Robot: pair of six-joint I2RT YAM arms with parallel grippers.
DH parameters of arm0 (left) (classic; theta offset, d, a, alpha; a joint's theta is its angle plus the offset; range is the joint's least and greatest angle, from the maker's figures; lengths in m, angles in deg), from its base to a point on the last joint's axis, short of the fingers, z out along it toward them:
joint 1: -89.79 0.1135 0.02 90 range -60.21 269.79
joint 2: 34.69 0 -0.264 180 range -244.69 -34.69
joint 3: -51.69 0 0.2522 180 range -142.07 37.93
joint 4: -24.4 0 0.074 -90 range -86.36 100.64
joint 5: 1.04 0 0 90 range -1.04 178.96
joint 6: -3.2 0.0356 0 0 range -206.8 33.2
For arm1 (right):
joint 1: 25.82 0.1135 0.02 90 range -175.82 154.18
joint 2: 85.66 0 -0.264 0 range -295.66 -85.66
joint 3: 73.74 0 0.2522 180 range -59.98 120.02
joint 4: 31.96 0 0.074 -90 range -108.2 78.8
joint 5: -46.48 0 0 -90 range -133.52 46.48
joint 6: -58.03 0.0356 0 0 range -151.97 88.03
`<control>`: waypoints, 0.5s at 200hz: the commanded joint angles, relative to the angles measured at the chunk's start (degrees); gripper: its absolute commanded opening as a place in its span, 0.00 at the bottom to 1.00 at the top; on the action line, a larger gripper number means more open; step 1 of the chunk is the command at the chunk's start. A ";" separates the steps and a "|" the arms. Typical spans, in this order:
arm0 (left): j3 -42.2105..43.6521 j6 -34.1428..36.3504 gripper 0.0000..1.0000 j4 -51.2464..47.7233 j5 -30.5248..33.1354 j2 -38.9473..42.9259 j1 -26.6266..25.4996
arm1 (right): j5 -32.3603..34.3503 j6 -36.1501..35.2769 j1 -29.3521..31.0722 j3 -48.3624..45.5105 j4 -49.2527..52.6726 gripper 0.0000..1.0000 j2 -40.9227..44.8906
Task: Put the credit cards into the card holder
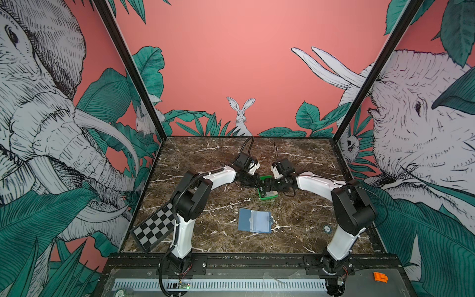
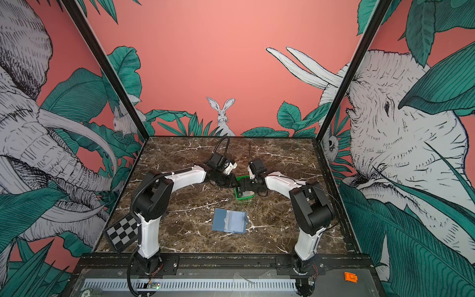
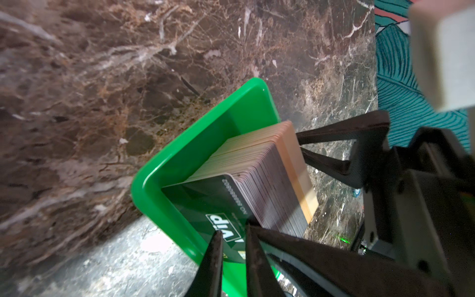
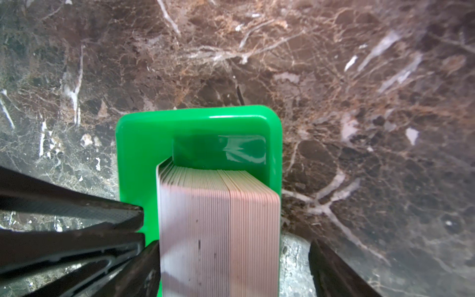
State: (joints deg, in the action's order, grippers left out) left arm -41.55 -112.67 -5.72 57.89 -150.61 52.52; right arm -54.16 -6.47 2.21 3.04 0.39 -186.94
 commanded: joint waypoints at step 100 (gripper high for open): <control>-1.28 0.16 0.19 -1.64 -0.09 -1.57 -0.78 | 1.89 -1.08 -0.52 0.92 3.16 0.85 3.09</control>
State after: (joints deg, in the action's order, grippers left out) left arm -41.83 -112.71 -5.66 57.67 -151.16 52.23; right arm -52.76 -6.98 1.91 4.75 2.34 -186.15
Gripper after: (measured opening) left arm 0.195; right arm 0.852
